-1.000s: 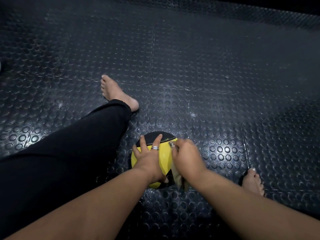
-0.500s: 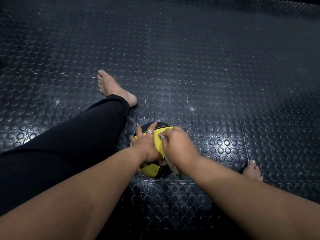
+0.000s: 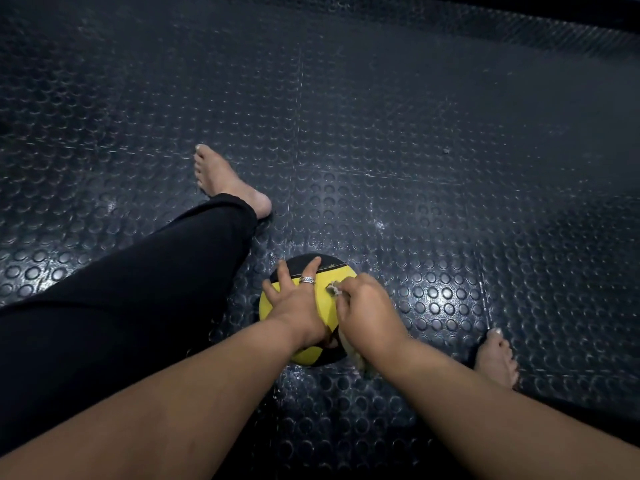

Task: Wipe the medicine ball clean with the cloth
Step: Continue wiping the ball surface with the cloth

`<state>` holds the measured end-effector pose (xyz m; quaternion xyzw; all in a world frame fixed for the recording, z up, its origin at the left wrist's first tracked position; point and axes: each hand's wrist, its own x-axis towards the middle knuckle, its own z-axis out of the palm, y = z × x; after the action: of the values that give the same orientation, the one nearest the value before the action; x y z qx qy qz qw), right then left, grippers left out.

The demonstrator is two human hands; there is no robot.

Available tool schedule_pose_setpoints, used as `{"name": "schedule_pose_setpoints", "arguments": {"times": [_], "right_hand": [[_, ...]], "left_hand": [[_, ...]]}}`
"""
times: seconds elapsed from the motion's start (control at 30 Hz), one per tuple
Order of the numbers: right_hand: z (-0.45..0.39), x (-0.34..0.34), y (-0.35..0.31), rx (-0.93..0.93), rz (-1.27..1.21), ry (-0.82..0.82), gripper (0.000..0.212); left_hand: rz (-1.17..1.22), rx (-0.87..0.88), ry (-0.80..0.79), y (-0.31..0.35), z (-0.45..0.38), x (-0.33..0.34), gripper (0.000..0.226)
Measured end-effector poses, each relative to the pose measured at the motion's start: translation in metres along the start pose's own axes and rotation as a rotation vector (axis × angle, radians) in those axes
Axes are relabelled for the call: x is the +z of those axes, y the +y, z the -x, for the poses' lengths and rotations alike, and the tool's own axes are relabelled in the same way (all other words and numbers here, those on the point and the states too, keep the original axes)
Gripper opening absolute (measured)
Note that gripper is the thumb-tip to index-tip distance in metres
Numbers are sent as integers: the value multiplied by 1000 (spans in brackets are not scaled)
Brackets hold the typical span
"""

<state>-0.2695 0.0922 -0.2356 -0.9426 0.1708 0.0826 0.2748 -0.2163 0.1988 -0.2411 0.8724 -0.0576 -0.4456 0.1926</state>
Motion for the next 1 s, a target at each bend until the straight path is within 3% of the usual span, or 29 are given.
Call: {"name": "schedule_pose_setpoints", "arguments": {"times": [0.2, 0.4, 0.7, 0.93, 1.0], "right_hand": [[-42, -13, 16, 251, -40, -61, 22], [-2, 0, -3, 11, -1, 30, 24], [-58, 3, 12, 183, 47, -44, 22], [-1, 0, -7, -106, 10, -63, 24], [6, -6, -4, -85, -39, -88, 23]], "left_hand": [[-21, 14, -3, 1, 7, 9, 138], [-4, 4, 4, -3, 2, 5, 138], [-47, 8, 3, -1, 2, 4, 138], [-5, 8, 15, -6, -3, 2, 136], [-8, 6, 13, -4, -2, -1, 136]]}}
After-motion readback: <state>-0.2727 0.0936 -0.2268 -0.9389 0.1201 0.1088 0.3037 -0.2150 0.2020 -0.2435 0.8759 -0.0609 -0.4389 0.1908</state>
